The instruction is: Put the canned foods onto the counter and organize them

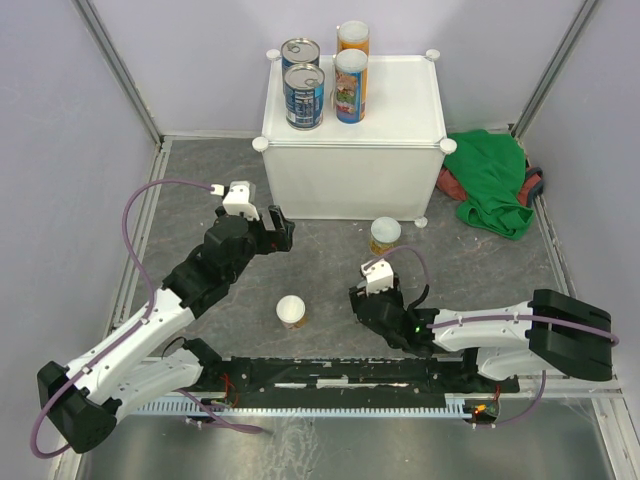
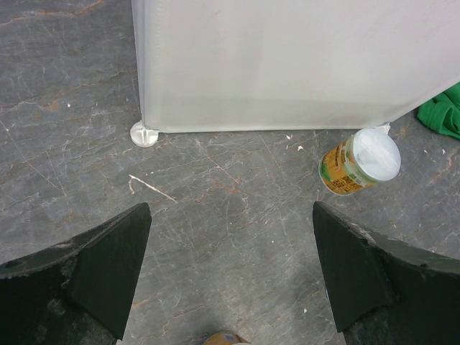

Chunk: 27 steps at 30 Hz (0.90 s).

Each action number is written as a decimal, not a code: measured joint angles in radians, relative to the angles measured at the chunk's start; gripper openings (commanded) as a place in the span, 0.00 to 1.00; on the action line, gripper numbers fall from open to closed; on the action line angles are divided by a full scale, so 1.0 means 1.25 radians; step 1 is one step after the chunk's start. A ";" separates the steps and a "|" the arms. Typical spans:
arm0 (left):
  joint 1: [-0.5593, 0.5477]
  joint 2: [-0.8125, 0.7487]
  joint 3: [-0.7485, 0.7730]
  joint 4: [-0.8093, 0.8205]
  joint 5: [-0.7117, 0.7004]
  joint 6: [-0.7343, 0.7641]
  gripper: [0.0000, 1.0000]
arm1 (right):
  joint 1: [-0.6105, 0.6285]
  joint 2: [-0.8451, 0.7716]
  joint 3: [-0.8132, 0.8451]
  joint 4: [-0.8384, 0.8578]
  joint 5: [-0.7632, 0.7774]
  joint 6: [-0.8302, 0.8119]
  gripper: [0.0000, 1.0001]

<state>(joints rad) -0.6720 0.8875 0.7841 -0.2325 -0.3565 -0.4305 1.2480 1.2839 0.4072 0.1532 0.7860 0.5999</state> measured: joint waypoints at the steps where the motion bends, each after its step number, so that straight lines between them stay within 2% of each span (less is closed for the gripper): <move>1: 0.000 0.001 0.000 0.000 0.000 0.000 0.99 | 0.000 0.000 0.000 0.001 -0.004 -0.006 0.29; 8: 0.000 0.002 0.000 0.001 0.000 0.000 0.99 | 0.009 -0.040 0.029 -0.065 -0.025 -0.067 0.09; 19: 0.000 0.002 0.000 0.000 0.000 0.000 0.99 | 0.023 -0.126 0.200 -0.175 -0.021 -0.156 0.05; 27: 0.000 0.002 0.002 -0.004 0.000 0.000 0.99 | 0.011 -0.116 0.436 -0.231 0.007 -0.294 0.04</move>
<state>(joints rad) -0.6720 0.8894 0.7860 -0.2379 -0.3569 -0.4301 1.2621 1.1385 0.9527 -0.1360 0.7952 0.2317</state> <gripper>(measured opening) 0.992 0.765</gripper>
